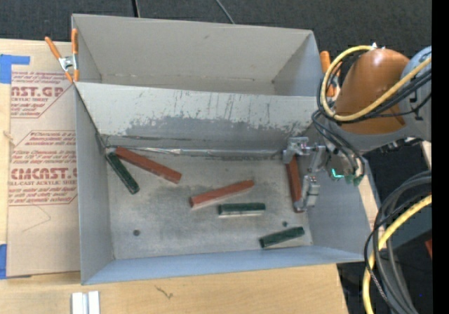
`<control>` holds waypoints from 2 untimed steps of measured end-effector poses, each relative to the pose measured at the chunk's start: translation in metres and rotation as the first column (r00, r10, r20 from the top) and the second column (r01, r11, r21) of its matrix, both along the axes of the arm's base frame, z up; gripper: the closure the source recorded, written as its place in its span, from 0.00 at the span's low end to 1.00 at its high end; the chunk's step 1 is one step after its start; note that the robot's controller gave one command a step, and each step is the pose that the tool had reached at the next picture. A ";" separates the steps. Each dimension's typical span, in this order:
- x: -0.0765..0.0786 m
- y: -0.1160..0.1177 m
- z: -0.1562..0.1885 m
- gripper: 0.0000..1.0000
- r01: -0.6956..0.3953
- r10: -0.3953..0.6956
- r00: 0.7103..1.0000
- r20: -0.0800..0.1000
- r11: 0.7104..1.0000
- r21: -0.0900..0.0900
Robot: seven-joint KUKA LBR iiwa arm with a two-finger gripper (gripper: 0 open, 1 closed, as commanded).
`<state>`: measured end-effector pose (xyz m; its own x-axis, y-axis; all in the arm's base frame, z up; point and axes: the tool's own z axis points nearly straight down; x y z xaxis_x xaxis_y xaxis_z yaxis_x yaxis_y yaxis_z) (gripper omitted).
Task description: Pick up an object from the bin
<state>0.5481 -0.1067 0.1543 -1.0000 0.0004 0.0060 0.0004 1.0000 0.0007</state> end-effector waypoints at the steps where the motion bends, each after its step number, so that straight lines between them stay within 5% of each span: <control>1: 0.002 0.000 0.004 0.00 -0.001 0.001 1.000 0.008 1.000 -0.001; 2: -0.032 0.010 -0.037 0.00 -0.036 0.036 0.999 0.015 0.999 -0.003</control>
Offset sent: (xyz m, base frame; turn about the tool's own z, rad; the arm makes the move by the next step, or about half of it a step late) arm -0.0625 0.0175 -0.0746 -0.0625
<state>0.5161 -0.0967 0.1169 -0.9993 -0.0353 -0.0093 -0.0353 0.9994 -0.0021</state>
